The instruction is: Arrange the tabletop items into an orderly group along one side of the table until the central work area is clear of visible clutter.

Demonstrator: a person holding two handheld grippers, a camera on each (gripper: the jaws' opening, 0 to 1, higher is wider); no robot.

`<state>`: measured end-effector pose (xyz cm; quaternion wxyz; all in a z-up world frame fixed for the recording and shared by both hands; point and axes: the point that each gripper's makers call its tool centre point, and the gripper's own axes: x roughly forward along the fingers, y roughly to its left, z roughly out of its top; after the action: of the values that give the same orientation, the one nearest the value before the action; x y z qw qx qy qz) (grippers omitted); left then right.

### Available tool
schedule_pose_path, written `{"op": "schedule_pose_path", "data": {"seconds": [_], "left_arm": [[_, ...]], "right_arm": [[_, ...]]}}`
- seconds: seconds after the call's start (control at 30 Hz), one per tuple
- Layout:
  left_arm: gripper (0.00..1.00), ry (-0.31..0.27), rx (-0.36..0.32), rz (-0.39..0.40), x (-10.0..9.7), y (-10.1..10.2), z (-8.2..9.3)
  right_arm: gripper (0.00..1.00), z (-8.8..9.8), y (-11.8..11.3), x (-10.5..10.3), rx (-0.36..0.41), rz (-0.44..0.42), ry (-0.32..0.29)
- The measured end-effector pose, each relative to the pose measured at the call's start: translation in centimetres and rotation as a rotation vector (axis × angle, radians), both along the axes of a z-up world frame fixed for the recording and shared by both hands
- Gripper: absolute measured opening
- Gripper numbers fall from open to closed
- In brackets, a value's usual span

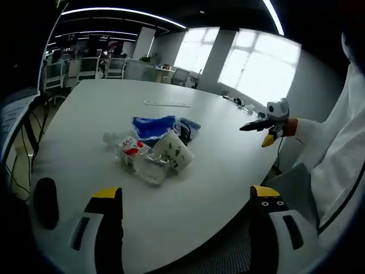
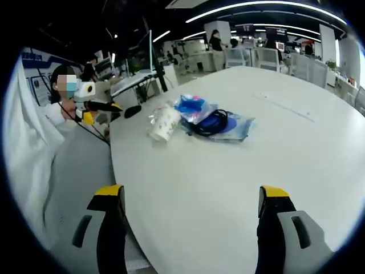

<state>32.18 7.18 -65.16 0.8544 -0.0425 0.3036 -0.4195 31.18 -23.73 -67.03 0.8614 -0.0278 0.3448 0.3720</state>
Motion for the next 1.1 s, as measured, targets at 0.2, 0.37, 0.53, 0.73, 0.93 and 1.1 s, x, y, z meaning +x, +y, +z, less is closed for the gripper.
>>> {"op": "schedule_pose_path", "data": {"seconds": [0.2,0.37,0.53,0.73,0.93,1.1], "left_arm": [[0.95,-0.004,0.003,-0.001,0.02,0.05,0.11],[0.95,-0.005,0.006,-0.003,-0.03,0.12,0.12],[0.94,-0.008,0.007,-0.004,-0.05,0.12,0.2],[0.94,-0.01,0.003,-0.005,-0.09,0.04,0.34],[0.94,-0.009,0.006,-0.005,-0.12,0.15,0.34],[0.94,-0.011,0.006,-0.006,-0.11,0.18,0.43]], "right_arm": [[0.97,0.13,-0.08,0.06,-0.002,0.001,-0.003],[0.97,0.12,-0.07,0.03,-0.003,0.004,-0.001],[0.96,0.13,-0.06,-0.01,-0.005,0.008,-0.001],[0.96,0.23,0.0,0.02,-0.006,0.011,-0.002],[0.96,0.27,0.03,0.07,-0.009,0.015,-0.003],[0.96,0.33,0.2,0.05,-0.009,0.018,-0.002]]}}
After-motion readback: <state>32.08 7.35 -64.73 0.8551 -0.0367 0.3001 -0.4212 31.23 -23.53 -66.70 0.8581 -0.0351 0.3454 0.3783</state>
